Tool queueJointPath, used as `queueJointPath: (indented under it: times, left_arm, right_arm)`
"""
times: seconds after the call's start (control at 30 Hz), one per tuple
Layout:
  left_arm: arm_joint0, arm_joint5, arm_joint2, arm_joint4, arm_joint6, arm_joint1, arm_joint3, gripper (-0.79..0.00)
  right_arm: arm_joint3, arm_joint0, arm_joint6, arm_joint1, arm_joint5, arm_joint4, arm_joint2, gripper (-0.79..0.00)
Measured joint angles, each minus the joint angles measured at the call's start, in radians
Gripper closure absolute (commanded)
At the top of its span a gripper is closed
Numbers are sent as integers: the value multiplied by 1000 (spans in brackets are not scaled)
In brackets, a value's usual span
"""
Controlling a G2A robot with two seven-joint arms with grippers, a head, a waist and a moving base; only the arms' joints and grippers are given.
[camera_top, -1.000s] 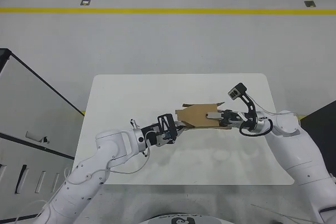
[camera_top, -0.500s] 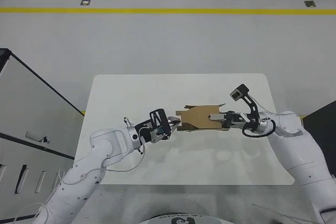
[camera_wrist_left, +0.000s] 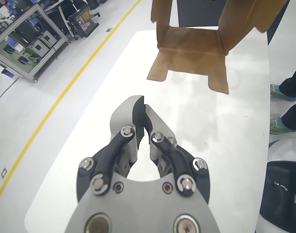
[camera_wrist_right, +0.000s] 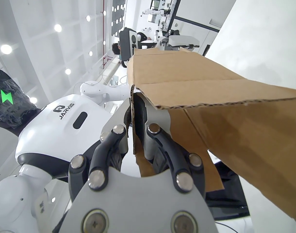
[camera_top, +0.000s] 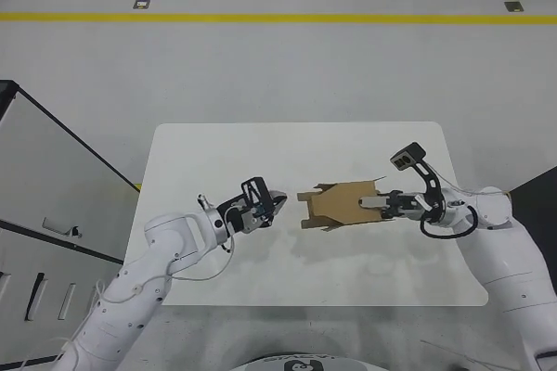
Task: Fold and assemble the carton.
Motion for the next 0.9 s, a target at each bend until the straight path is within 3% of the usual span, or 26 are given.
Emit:
queueJointPath:
  times: [0.4,0.9]
  left_arm:
    - [-18,-23,54,-50,38,-9,-27,0]
    - [-37,-55,73,-100,49,-12,-47,0]
  right_arm:
    - [-10,-12,39,-7,39,99,20,0]
    - [21,4,61,-22,61,89,2,0]
